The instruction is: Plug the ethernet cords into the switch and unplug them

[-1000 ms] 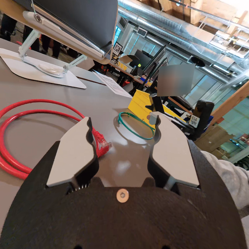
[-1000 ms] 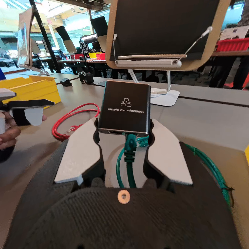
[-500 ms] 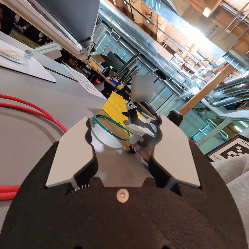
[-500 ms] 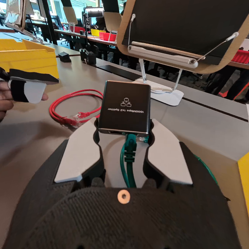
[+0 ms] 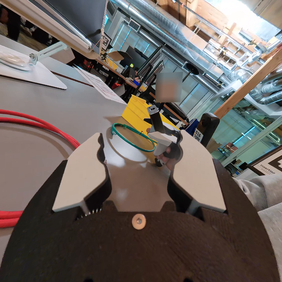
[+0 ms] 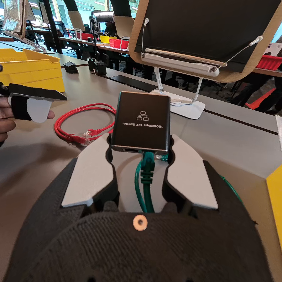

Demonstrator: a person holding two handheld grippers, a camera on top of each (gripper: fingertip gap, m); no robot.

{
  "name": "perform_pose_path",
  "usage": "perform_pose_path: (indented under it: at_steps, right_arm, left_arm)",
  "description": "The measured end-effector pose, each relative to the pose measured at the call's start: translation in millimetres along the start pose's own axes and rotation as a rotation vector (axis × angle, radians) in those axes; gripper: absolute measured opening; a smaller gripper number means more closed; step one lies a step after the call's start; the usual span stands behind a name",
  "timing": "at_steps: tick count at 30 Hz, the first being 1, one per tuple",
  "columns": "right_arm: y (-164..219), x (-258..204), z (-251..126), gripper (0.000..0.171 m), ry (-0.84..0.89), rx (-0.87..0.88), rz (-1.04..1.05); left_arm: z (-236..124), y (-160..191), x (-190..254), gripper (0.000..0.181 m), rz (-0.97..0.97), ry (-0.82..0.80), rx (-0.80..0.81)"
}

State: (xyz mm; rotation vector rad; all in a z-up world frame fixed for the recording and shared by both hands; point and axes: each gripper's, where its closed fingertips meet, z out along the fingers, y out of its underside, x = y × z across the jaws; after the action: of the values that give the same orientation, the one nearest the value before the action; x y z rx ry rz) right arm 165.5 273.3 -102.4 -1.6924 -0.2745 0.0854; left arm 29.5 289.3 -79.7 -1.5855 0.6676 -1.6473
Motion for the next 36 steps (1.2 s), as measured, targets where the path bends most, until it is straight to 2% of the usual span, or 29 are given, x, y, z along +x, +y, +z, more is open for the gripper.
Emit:
perform_pose_path:
  at_steps: [9, 13, 20, 24, 31, 33, 35, 36]
  right_arm:
    - [0, -5, 1, 0.072, 0.012, 0.000, -0.055]
    - [-5, -23, 0, 0.072, -0.024, 0.025, -0.094]
    - [7, -80, 2, 0.072, -0.208, 0.014, -0.435]
    - [10, -94, 2, 0.072, -0.238, 0.013, -0.476]
    - [11, -110, 0, 0.072, -0.265, 0.032, -0.545]
    - [16, -116, -1, 0.072, -0.291, 0.026, -0.580]
    - [21, -116, -1, 0.072, -0.287, 0.007, -0.622]
    - [22, -116, -1, 0.072, -0.295, 0.006, -0.634]
  left_arm:
    - [4, 5, 12, 0.085, 0.032, 0.017, -0.012]
    - [12, 17, 20, 0.081, 0.008, 0.061, -0.057]
    - [19, 37, 26, 0.073, -0.118, 0.170, -0.164]
    - [18, 36, 26, 0.069, -0.198, 0.209, -0.157]
    - [25, 59, 34, 0.064, -0.223, 0.252, -0.269]
    - [26, 67, 37, 0.054, -0.229, 0.262, -0.315]
    - [24, 72, 39, 0.026, -0.197, 0.264, -0.356]
    - [24, 75, 38, 0.026, -0.177, 0.249, -0.383]
